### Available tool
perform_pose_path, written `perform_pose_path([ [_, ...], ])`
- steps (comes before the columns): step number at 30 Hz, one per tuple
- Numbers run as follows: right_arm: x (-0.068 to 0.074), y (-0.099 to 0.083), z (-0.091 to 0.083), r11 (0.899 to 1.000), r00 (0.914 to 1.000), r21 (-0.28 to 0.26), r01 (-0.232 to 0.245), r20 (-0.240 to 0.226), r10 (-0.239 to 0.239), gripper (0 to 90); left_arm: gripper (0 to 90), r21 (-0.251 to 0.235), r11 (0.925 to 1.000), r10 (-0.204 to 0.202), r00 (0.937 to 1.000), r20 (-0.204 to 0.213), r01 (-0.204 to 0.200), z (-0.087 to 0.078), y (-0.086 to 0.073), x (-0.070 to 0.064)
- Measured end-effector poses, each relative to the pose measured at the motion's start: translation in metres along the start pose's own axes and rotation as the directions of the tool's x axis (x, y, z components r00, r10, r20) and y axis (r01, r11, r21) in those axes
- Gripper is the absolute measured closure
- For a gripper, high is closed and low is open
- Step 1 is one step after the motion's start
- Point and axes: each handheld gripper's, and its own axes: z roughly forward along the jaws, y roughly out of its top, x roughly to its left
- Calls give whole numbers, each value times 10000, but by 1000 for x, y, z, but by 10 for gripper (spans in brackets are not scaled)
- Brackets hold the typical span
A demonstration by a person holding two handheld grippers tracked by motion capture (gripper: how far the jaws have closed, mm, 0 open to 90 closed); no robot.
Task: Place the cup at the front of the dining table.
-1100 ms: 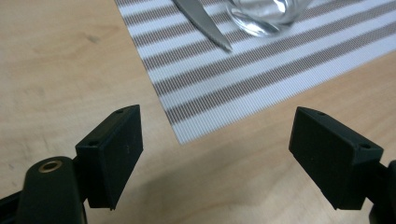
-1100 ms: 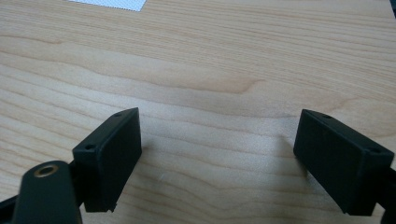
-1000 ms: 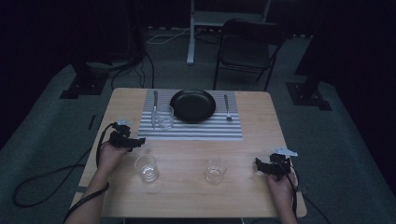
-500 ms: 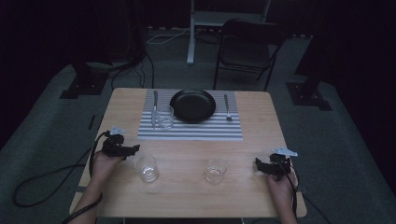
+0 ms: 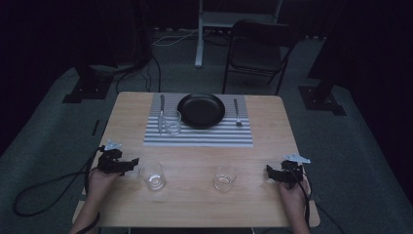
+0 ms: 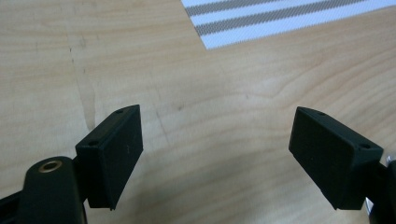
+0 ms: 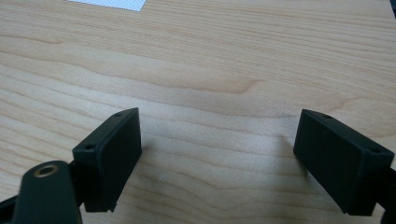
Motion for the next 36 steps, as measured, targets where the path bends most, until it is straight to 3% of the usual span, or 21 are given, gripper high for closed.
perform_pose_path([
  [3,0,0,0,10000,10000,0,1,0,-1,146,181,-24,10000,50,9999,-144,-51,-3,-5,-1],
  [19,0,0,0,10000,10000,9,-16,0,16,146,181,-494,9978,-455,9985,-313,439,-24,-42,8],
  [36,0,0,0,10000,10000,8,-17,1,17,146,181,-969,9934,-709,9930,-947,617,-46,-71,5],
])
